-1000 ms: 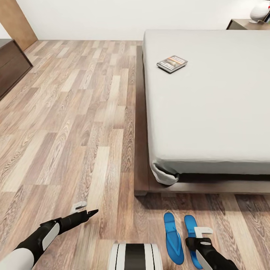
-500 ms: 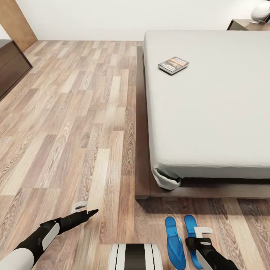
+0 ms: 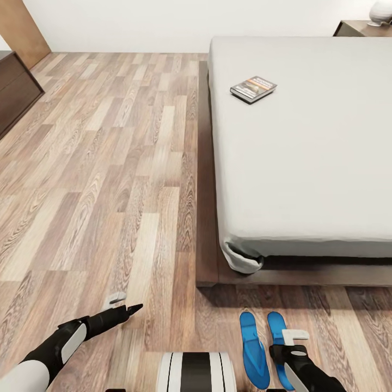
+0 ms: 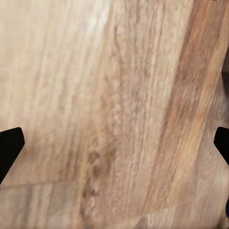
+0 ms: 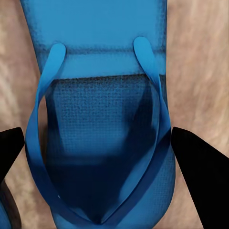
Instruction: In the bedroom, move the book from the bed onto either nightstand, and place the two sandals side by side next to the bed.
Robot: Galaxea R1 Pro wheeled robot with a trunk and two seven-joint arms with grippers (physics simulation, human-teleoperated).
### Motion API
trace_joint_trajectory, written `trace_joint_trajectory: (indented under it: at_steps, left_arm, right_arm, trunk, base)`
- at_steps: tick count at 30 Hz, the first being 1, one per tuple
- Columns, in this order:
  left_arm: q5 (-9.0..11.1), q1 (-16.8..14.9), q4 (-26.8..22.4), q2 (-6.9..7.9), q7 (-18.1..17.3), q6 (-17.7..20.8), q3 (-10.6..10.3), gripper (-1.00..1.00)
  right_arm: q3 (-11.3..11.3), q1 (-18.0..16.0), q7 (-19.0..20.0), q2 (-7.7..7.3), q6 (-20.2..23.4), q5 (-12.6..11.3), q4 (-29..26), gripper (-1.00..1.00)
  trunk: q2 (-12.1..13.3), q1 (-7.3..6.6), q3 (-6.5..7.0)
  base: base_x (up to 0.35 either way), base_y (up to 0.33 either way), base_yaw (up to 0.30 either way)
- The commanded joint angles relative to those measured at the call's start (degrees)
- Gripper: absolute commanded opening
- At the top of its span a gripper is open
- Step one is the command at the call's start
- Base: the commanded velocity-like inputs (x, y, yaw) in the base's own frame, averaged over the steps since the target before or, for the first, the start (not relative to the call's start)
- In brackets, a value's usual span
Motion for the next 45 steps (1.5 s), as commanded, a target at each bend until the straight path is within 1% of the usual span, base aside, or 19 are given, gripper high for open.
trace_joint_trajectory:
  at_steps: [1,3,27,28,41,45]
  left_arm:
    - [0.6,0.0,-0.1,0.05,0.0,0.5,-0.2,1.00]
    - [0.6,0.0,-0.1,0.05,0.0,0.5,-0.2,1.00]
    - [0.6,0.0,-0.1,0.05,0.0,0.5,-0.2,1.00]
    - [0.6,0.0,-0.1,0.05,0.0,0.5,-0.3,1.00]
    - [0.6,0.0,-0.1,0.05,0.0,0.5,-0.2,1.00]
    - [0.6,0.0,-0.1,0.05,0.0,0.5,-0.2,1.00]
  right_arm:
    - [0.5,0.0,-0.4,-0.07,0.4,-0.4,-0.1,-1.00]
    - [0.5,0.0,-0.4,-0.07,0.3,-0.4,-0.1,-1.00]
    - [0.6,0.0,-0.4,-0.07,0.3,-0.4,-0.1,-1.00]
    - [0.6,0.0,-0.4,-0.07,0.3,-0.4,-0.2,1.00]
    - [0.6,0.0,-0.4,-0.07,0.3,-0.4,-0.2,1.00]
    - [0.6,0.0,-0.4,-0.07,0.3,-0.4,-0.2,1.00]
  trunk:
    - [0.0,0.02,-0.26]
    - [-0.1,0.07,-0.70]
    - [-0.1,0.07,-0.70]
    - [-0.1,0.07,-0.70]
    - [-0.1,0.07,-0.70]
    - [0.0,-0.04,0.19]
  base:
    - [0.000,0.000,0.000]
    - [0.000,0.000,0.000]
    - [0.000,0.000,0.000]
    - [0.000,0.000,0.000]
    - [0.000,0.000,0.000]
    - [0.000,0.000,0.000]
